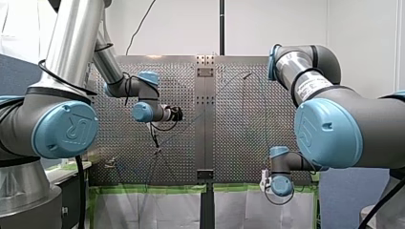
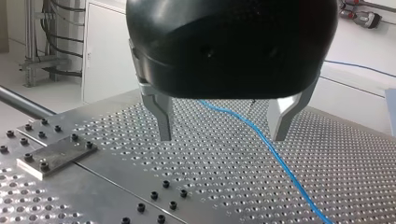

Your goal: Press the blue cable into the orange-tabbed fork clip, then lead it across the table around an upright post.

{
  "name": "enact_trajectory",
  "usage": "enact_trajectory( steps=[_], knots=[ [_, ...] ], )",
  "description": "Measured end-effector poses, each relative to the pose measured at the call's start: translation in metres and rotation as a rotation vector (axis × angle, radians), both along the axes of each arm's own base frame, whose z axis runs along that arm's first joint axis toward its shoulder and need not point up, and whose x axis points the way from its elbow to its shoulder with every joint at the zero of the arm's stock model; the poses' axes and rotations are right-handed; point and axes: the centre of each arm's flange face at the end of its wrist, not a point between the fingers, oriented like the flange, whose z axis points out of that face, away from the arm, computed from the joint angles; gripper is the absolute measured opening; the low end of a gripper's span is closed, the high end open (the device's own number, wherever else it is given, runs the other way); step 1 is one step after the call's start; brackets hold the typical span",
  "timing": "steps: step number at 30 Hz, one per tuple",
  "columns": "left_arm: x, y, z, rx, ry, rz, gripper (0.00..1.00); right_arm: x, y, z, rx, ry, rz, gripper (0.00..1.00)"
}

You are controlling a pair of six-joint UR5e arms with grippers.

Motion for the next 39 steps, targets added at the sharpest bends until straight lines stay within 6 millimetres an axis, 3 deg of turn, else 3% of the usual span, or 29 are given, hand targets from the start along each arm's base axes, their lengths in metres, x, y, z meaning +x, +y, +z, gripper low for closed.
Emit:
enact_trajectory(
  steps=[9,17,23,32,39],
  knots=[
    [-0.001,-0.002,0.0,0.001,0.0,0.0,1.0,-0.002,-0.001,-0.003,0.004,-0.009,-0.007,0.0],
    [-0.001,-0.002,0.0,0.003,-0.002,0.0,1.0,-0.006,0.01,-0.027,0.028,-0.001,-0.008,0.0],
    [-0.001,-0.002,0.001,0.004,-0.006,-0.002,1.0,-0.007,0.013,-0.033,0.032,0.0,-0.008,0.0],
    [-0.007,-0.008,0.03,-0.019,-0.06,-0.025,1.0,-0.007,0.016,-0.038,0.036,0.0,-0.007,0.0],
    [-0.01,-0.011,0.033,-0.025,-0.062,-0.019,1.0,-0.01,0.023,-0.053,0.05,-0.003,-0.009,0.0]
  ],
)
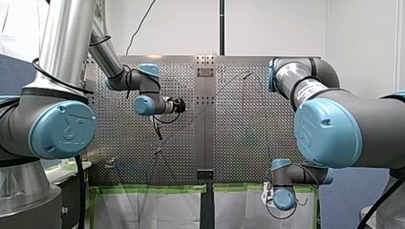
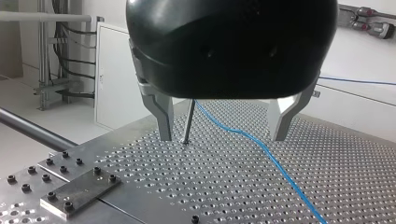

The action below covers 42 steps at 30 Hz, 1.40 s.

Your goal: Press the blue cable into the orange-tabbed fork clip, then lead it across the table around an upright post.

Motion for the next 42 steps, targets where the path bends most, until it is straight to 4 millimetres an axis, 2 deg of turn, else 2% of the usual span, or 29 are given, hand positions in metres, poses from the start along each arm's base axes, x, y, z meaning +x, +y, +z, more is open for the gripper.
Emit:
enact_trajectory(
  steps=[7,17,26,42],
  knots=[
    [-0.002,-0.011,0.005,-0.004,-0.004,-0.043,1.0,-0.001,0.004,-0.01,0.006,-0.01,-0.001,0.0],
    [-0.012,-0.058,0.037,-0.038,0.015,-0.155,1.0,0.002,0.006,-0.012,0.009,-0.008,0.008,0.0],
    [-0.023,-0.092,0.063,-0.055,0.028,-0.238,1.0,0.004,0.01,-0.017,0.009,-0.004,0.016,0.0],
    [-0.006,-0.112,0.117,-0.115,0.041,-0.257,1.0,0.01,0.012,-0.018,0.009,-0.005,0.028,0.0]
  ],
)
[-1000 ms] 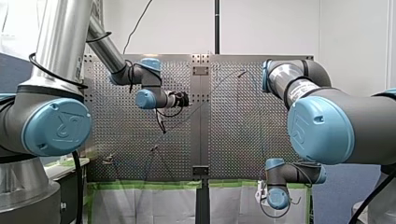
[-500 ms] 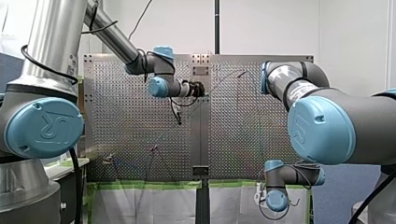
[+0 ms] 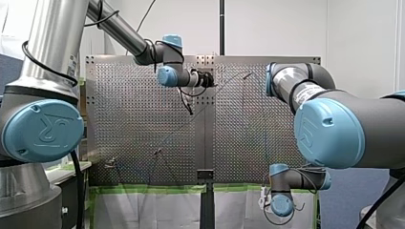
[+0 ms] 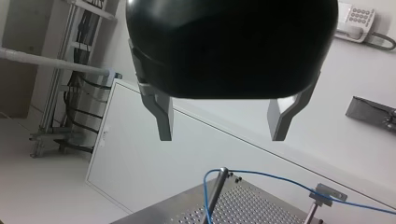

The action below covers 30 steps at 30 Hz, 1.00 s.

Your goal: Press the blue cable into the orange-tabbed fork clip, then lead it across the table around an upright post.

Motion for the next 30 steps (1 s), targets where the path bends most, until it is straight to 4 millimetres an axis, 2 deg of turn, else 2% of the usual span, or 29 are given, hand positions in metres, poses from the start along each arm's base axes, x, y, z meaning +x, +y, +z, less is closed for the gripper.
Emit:
enact_trajectory(
  steps=[13,21,30],
  knots=[
    [0.006,-0.015,0.03,-0.047,-0.012,-0.035,1.0,0.004,-0.003,0.001,-0.003,0.004,0.008,0.0],
    [0.016,-0.037,0.034,-0.043,-0.004,-0.068,1.0,0.004,-0.003,0.001,-0.002,0.005,0.008,0.0],
    [0.022,-0.048,0.065,-0.063,-0.028,-0.089,1.0,0.006,-0.005,0.001,-0.004,0.004,0.011,0.0]
  ],
)
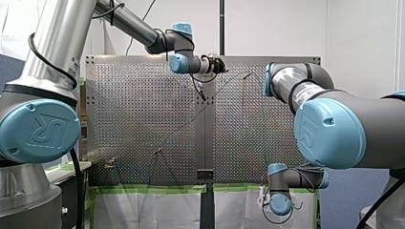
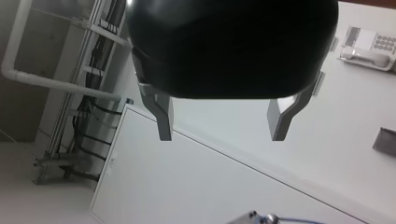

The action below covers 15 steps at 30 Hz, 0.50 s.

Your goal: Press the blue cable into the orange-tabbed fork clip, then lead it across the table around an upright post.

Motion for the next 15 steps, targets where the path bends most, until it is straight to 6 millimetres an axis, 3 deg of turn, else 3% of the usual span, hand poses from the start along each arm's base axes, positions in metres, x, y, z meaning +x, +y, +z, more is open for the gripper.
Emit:
enact_trajectory(
  steps=[4,11,15],
  knots=[
    [0.003,-0.006,0.005,-0.003,0.007,-0.022,1.0,0.001,0.0,0.0,-0.002,-0.003,0.002,0.0],
    [0.017,-0.022,-0.005,0.05,0.015,-0.039,1.0,0.0,-0.003,0.0,-0.008,-0.017,-0.006,0.0],
    [0.021,-0.025,0.002,0.061,0.018,-0.046,1.0,-0.001,-0.008,0.0,-0.012,-0.022,-0.009,0.0]
  ],
)
